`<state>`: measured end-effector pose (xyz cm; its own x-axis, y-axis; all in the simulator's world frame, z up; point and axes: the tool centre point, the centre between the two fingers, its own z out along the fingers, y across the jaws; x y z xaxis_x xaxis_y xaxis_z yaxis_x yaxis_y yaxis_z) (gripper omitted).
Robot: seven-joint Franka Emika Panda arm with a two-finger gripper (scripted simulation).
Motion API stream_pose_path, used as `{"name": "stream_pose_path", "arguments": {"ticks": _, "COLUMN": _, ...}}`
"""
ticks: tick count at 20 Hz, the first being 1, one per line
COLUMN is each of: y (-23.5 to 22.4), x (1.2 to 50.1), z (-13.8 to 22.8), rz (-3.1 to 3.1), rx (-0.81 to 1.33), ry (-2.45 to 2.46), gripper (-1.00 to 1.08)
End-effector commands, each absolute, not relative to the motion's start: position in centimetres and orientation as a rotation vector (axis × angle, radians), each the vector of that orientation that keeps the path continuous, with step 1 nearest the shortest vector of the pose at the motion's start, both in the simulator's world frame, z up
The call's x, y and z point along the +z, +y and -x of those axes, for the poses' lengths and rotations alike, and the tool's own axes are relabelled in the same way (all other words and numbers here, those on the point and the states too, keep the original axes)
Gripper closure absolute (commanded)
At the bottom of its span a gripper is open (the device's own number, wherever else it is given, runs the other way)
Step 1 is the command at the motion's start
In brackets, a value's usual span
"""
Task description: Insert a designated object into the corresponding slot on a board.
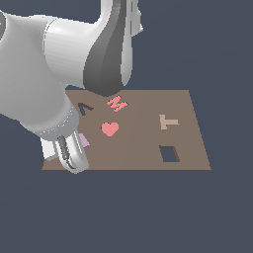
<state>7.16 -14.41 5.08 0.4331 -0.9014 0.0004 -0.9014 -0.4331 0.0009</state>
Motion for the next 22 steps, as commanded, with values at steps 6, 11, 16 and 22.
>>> {"name": "stream_pose_path", "arguments": {"ticks": 6, "y": -14.5, "x": 4.4, "z": -7.1, "rz": -2.654, "rx": 0.000, "ry": -1.680, "gripper": -0.92}}
{"name": "stream_pose_path", "arguments": {"ticks": 11, "y": -14.5, "x": 3.0, "z": -7.1, "rz": -2.651, "rx": 0.000, "ry": -1.686, "gripper": -0.92}}
{"name": "stream_pose_path", "arguments": {"ticks": 16, "y": -14.5, "x": 3.0, "z": -7.1, "rz": -2.651, "rx": 0.000, "ry": -1.686, "gripper": 1.08}}
{"name": "stream_pose_path", "arguments": {"ticks": 22, "y": -14.5, "x": 3.0, "z": -7.1, "rz": -2.651, "rx": 0.000, "ry": -1.686, "gripper": 1.08}}
